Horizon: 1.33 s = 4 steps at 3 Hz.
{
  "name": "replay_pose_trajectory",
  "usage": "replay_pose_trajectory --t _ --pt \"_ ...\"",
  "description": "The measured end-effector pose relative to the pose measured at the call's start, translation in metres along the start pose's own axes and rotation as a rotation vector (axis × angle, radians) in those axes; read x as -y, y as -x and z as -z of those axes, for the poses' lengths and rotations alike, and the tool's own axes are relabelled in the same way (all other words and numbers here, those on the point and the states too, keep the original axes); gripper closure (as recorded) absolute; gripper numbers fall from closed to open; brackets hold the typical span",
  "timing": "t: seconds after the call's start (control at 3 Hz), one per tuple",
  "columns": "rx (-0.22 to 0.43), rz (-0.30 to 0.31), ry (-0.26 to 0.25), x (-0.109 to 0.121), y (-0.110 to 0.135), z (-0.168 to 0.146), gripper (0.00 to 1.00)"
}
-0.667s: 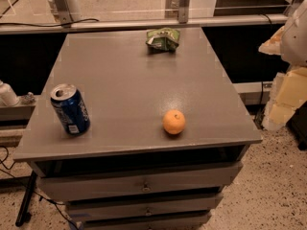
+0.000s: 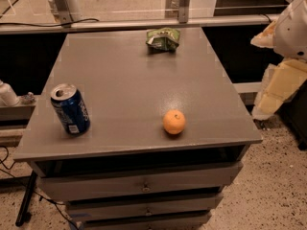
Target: Move green jalapeno chip bag near pepsi can
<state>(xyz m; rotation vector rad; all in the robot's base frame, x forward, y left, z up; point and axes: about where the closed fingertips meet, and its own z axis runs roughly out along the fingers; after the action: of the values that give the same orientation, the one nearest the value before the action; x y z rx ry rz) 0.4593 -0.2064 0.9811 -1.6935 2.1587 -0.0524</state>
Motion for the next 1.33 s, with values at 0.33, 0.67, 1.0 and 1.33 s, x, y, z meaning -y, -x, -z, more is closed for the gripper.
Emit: replay_pose_trajectory --t 0.33,0.67,1.0,1.33 --pt "0.152 -0.01 -0.038 0.039 0.017 -0.006 0.0" --pt "0.3 -0.032 -0.071 0.081 0.048 -0.018 0.0" --pt "0.381 -0.053 -0.116 0.102 0.096 -0.03 0.0" --pt "0.386 -0.062 -0.12 0.104 0.098 -0.032 0.0"
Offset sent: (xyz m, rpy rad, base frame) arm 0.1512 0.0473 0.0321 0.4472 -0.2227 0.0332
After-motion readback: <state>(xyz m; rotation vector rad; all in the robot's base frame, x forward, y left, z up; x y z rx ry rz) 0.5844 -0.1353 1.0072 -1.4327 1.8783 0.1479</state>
